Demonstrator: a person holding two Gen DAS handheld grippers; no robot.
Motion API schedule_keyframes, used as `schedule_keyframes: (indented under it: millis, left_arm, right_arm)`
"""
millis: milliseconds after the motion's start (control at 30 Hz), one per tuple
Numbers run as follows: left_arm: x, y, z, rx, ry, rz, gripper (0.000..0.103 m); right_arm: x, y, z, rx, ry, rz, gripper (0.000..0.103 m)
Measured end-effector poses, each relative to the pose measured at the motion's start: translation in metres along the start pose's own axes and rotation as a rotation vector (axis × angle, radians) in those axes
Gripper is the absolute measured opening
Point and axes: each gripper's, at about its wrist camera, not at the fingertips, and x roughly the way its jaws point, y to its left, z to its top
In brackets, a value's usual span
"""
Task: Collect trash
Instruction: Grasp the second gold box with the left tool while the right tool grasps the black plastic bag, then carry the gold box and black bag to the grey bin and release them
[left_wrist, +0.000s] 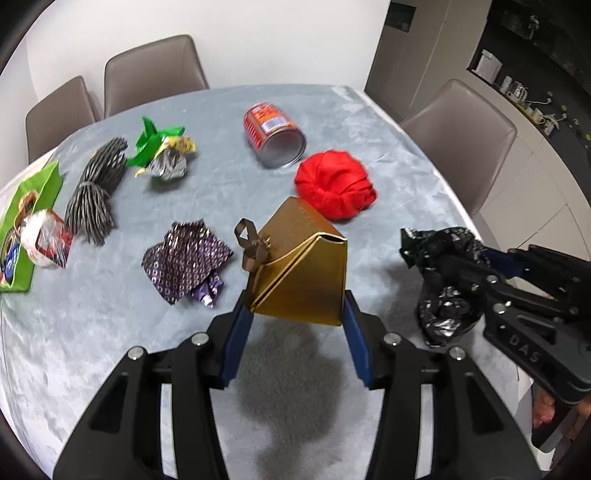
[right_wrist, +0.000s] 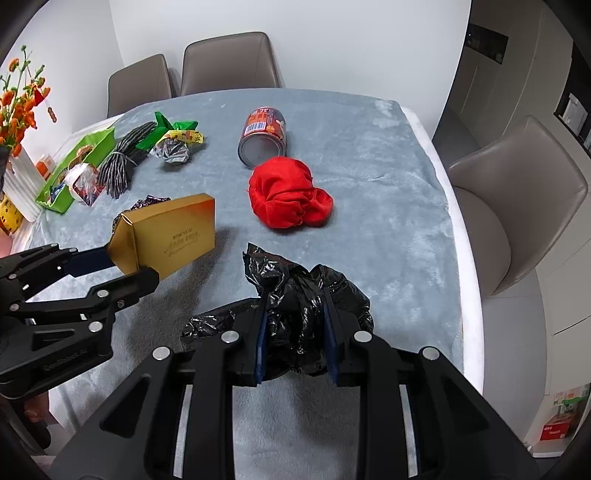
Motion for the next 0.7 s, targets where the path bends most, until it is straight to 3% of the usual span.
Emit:
schedule_keyframes:
  millis: [200,367,500,700]
  left_arm:
    - [-0.015,-0.026,0.007,0.081,-0.033,-0.049,0.048]
    - [-0.018,-0.071,0.007,0.199,-0.035,-0.118,0.048]
    - [-0.018,-0.118,0.002,0.294,-0.026,-0.175,0.048]
    - [-0.029,-0.223,-0.022,0.46,-0.029,-0.274,0.048]
  right_arm:
    - [-0.017,-0.017,-0.008,0.059,-0.024,-0.039,0.023]
    - [-0.041,-0.051,-0.031,0.144,-0.044,-0.105,0.023]
    - [-0.066,-0.086,-0.061,0.234,-0.056,-0.166,0.023]
    - [-0.124,-0.154,-0.137,0.393,-0.085,-0.281,0.023]
